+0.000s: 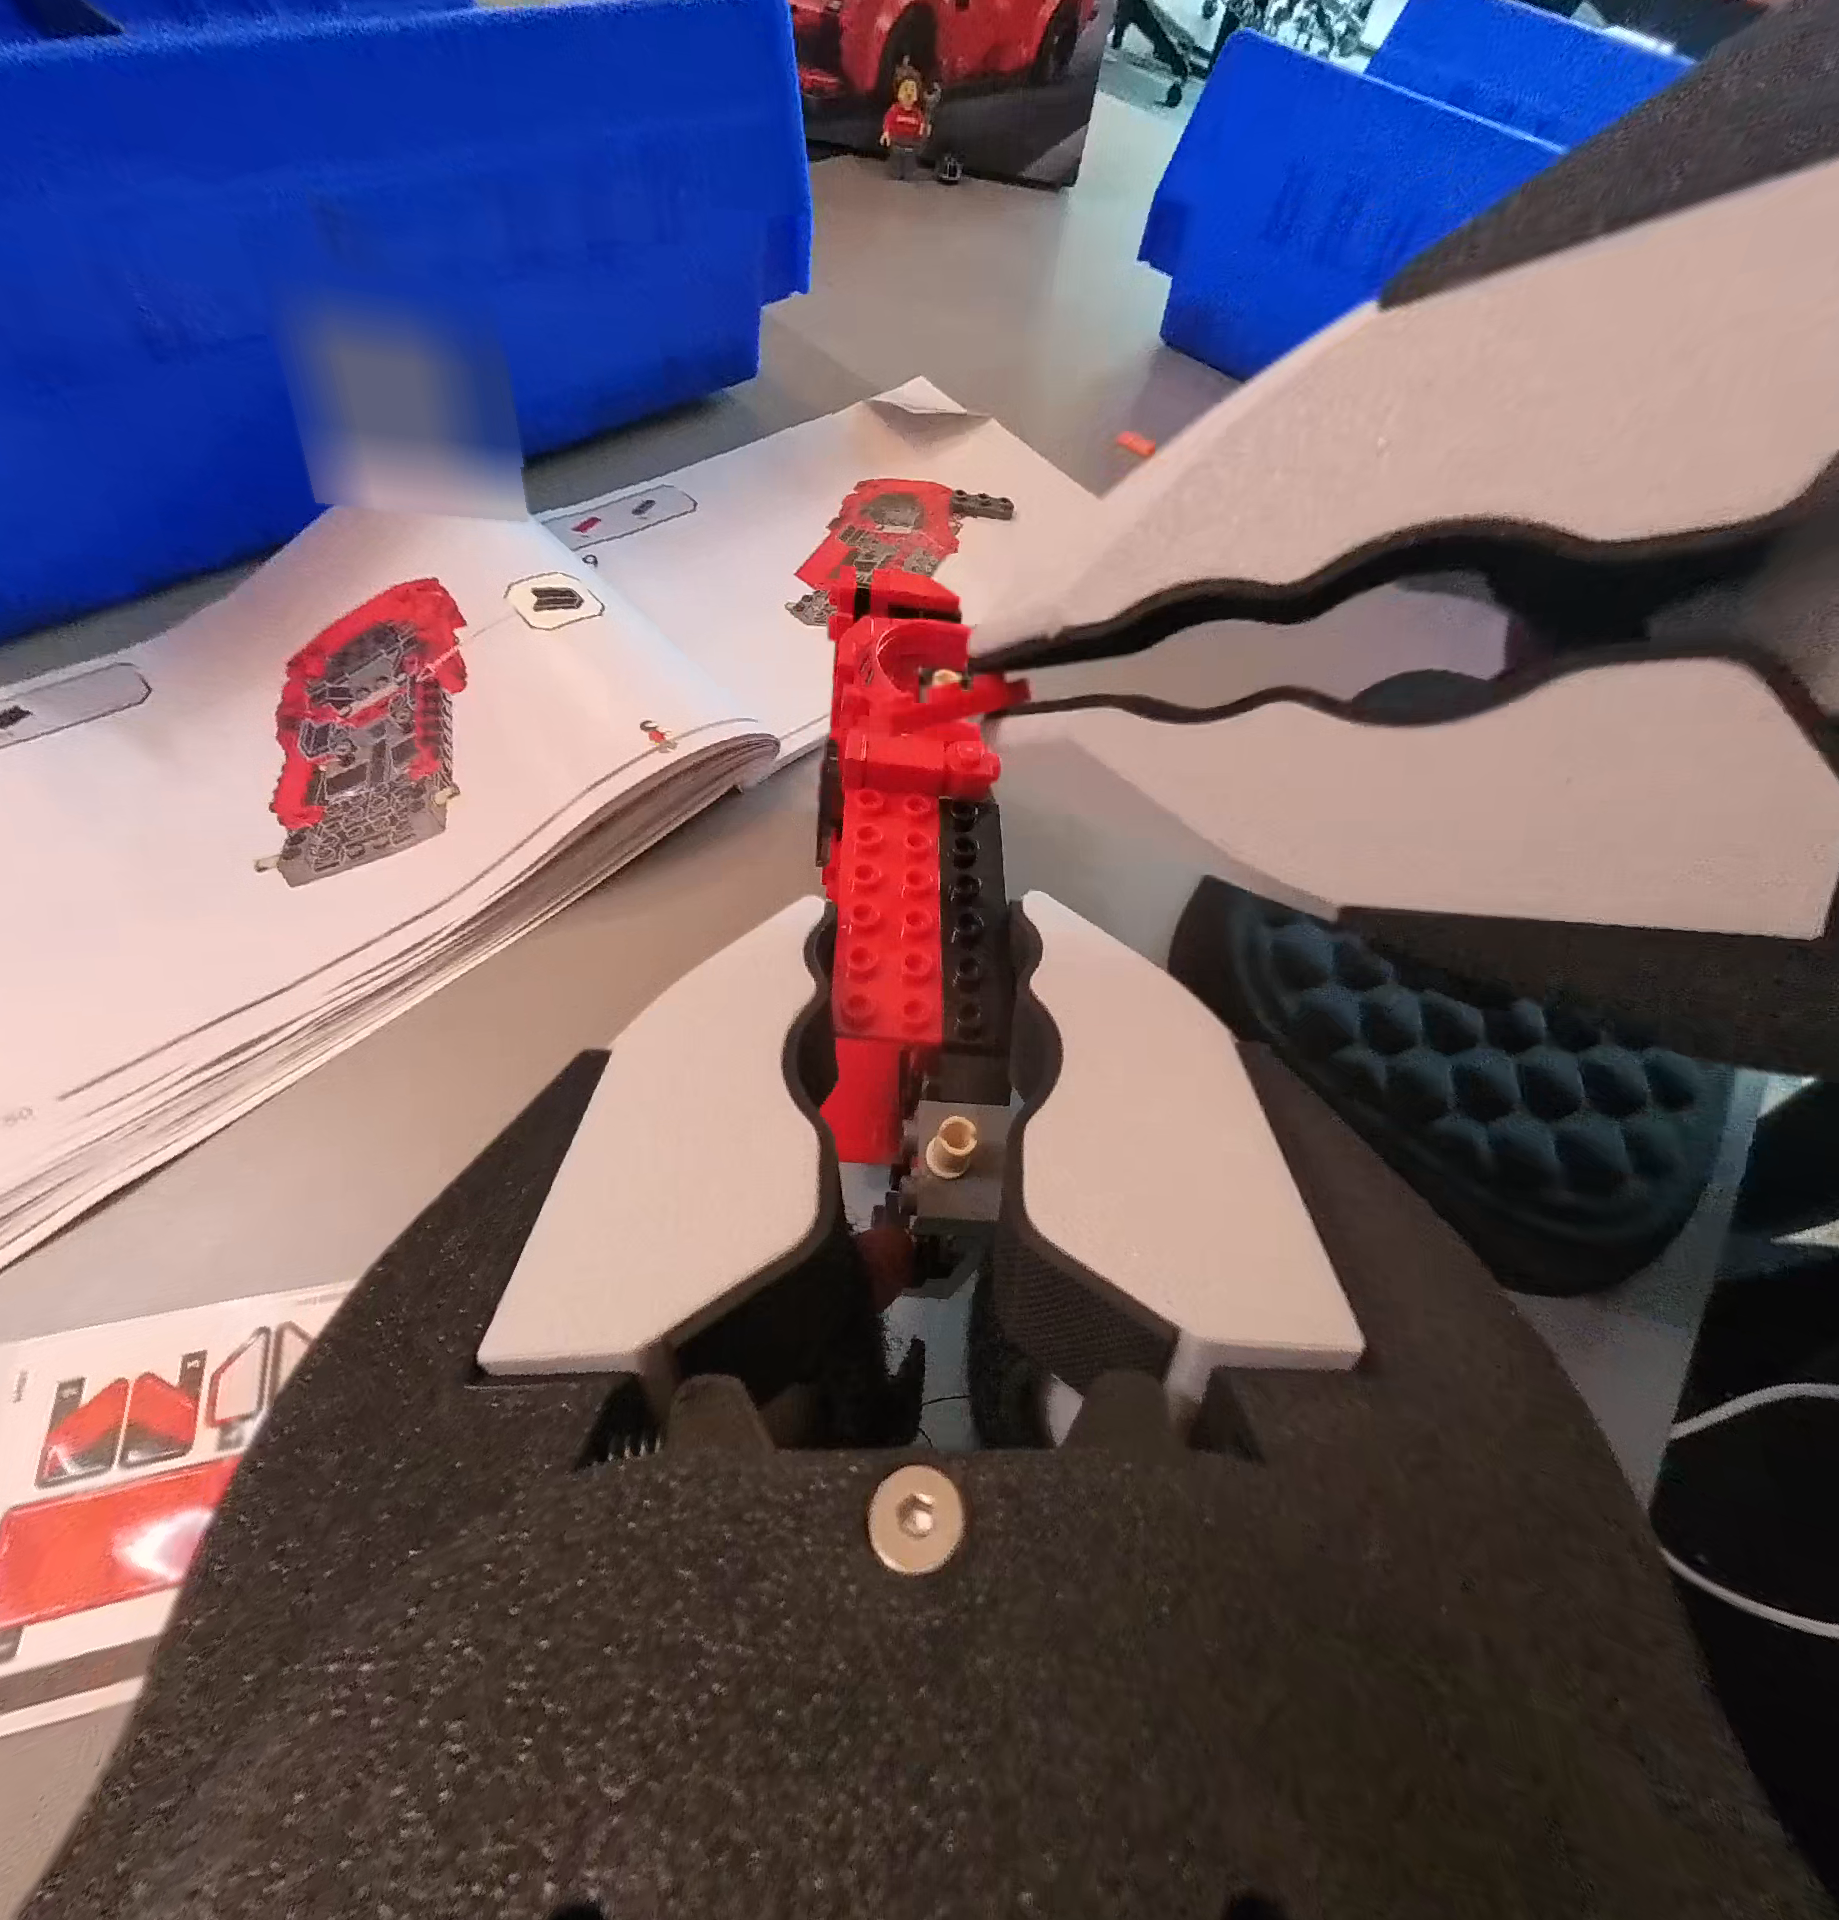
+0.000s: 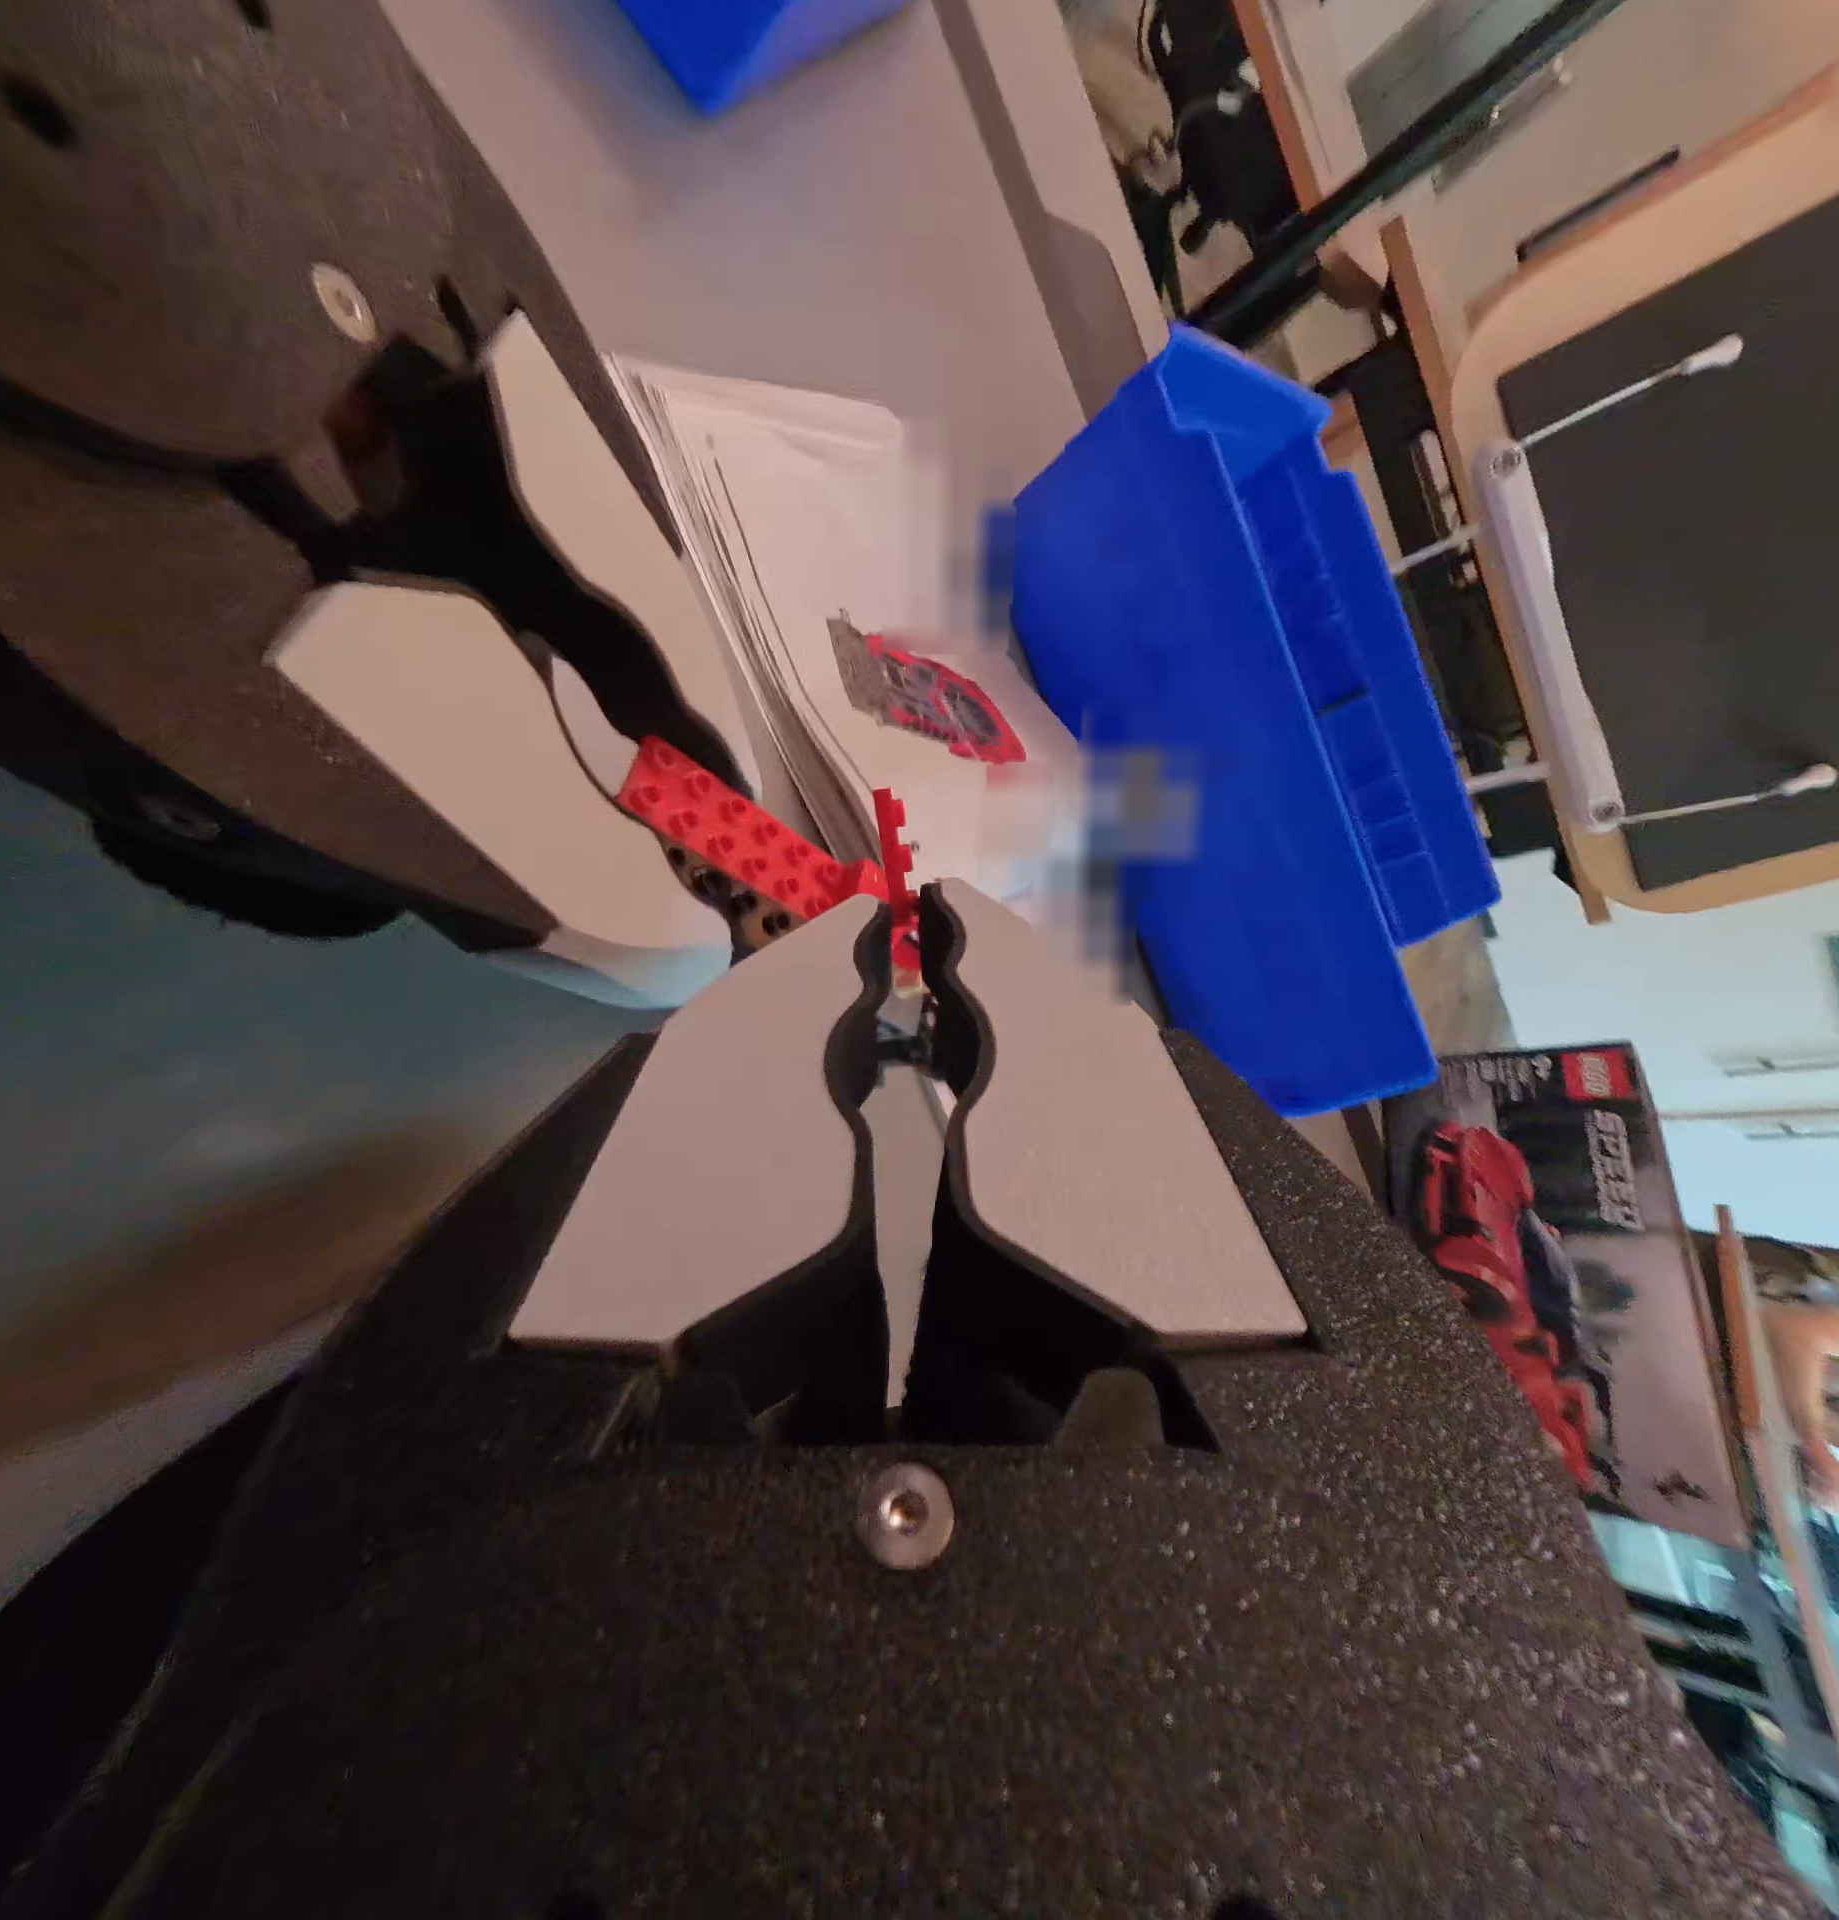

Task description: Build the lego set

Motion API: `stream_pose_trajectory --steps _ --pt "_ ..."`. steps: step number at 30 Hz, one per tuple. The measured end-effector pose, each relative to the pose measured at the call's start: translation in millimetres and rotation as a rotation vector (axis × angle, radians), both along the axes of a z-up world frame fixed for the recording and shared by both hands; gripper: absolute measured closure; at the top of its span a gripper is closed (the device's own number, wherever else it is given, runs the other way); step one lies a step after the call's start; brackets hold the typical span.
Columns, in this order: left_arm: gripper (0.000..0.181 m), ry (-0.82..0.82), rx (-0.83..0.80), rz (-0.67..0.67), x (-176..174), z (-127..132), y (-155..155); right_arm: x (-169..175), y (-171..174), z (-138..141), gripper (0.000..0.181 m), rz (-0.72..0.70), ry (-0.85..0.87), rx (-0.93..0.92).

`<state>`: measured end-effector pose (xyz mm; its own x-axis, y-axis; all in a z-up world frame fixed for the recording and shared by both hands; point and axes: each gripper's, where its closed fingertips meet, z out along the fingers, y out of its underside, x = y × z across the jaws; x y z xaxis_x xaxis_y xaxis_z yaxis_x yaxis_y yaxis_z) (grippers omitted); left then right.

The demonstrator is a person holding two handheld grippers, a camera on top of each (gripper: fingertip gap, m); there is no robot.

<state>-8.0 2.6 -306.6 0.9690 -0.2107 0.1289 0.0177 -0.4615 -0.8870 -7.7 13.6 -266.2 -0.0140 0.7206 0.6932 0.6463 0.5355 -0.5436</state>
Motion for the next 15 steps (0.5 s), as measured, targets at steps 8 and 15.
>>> stream_pose_trajectory --steps 8,15 --pt "0.152 -0.008 0.004 0.009 2.6 0.4 -2.7 12.9 1.8 -8.6 0.176 -0.142 -0.196 0.012" --pt "0.152 0.000 0.014 0.010 4.5 0.3 -3.6 12.9 -0.9 -16.7 0.176 -0.202 -0.296 0.008"
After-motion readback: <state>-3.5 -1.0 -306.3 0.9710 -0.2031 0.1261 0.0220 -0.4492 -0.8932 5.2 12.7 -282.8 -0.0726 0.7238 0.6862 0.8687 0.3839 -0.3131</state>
